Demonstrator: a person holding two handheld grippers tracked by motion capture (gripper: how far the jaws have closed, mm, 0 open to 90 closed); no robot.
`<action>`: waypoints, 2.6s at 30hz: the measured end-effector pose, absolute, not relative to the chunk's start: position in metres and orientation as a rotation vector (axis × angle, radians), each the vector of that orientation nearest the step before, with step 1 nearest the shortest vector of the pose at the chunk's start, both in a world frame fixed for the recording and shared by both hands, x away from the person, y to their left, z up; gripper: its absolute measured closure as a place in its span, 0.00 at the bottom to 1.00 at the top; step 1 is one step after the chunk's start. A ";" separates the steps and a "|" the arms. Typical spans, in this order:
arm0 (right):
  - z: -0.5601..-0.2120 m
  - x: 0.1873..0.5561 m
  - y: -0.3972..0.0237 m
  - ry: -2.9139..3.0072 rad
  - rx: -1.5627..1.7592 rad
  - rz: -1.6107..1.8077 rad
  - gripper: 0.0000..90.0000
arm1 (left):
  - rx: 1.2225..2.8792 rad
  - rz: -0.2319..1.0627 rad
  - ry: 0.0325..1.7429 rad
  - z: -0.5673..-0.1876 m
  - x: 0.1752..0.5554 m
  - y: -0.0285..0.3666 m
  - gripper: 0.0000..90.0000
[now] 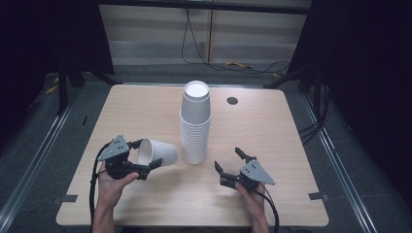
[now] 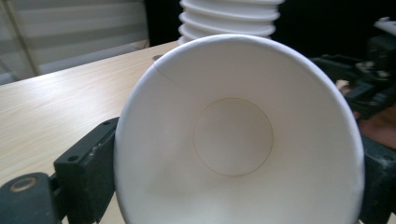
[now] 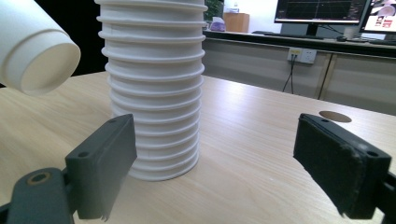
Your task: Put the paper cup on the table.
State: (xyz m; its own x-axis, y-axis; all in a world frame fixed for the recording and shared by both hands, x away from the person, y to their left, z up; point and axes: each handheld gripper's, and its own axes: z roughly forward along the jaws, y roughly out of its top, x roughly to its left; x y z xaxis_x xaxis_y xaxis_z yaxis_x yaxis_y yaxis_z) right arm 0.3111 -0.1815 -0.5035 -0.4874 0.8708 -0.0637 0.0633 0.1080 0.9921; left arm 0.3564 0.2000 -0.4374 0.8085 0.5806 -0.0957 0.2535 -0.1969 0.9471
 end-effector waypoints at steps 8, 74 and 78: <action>-0.505 0.305 -0.182 1.599 0.929 1.456 0.14 | 1.820 0.329 0.718 -0.437 0.369 0.204 0.10; -0.505 0.304 -0.185 1.563 0.978 1.458 0.14 | 2.490 0.351 0.967 -0.431 0.451 0.161 0.06; -0.505 0.304 -0.185 1.555 0.989 1.453 0.14 | 2.483 0.336 0.968 -0.433 0.452 0.161 0.05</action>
